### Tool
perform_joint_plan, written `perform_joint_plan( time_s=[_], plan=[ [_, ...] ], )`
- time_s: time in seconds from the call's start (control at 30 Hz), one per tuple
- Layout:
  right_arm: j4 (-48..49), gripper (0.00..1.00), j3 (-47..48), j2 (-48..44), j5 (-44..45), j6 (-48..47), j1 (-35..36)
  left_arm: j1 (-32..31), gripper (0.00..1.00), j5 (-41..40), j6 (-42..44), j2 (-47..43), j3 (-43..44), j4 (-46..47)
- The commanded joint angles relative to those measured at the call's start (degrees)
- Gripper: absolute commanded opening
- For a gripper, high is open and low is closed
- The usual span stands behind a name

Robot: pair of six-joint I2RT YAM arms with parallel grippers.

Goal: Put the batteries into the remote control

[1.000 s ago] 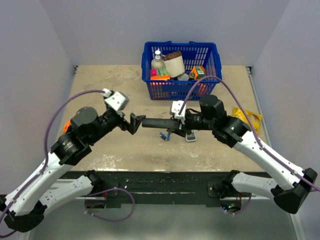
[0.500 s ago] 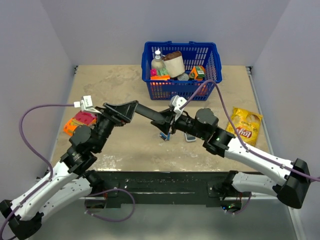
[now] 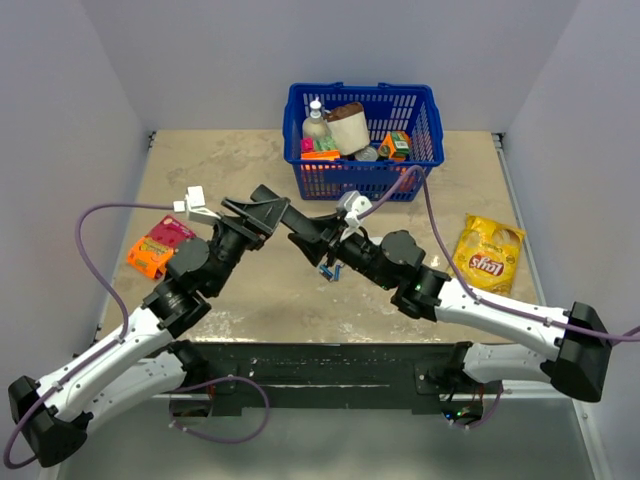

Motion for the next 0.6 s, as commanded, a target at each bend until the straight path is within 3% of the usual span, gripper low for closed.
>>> perform_joint_plan(
  time_s=[0.0,0.5,0.57],
  plan=[
    [4.0,0.0,0.7,0.4,5.0,1.1,1.0,-0.1,0.68,1.4,-0.9,1.3,1.3,4.9],
    [-1.1,0.0,1.3,1.7,5.0,1.1,2.8,-0.1,0.16,-0.2,0.5,0.9,-1.4,5.8],
    [-3.1,0.04,2.1,1.7,4.8,1.8,2.8,-0.1,0.09,-0.3,1.0,0.5,-2.3,5.9]
  ],
)
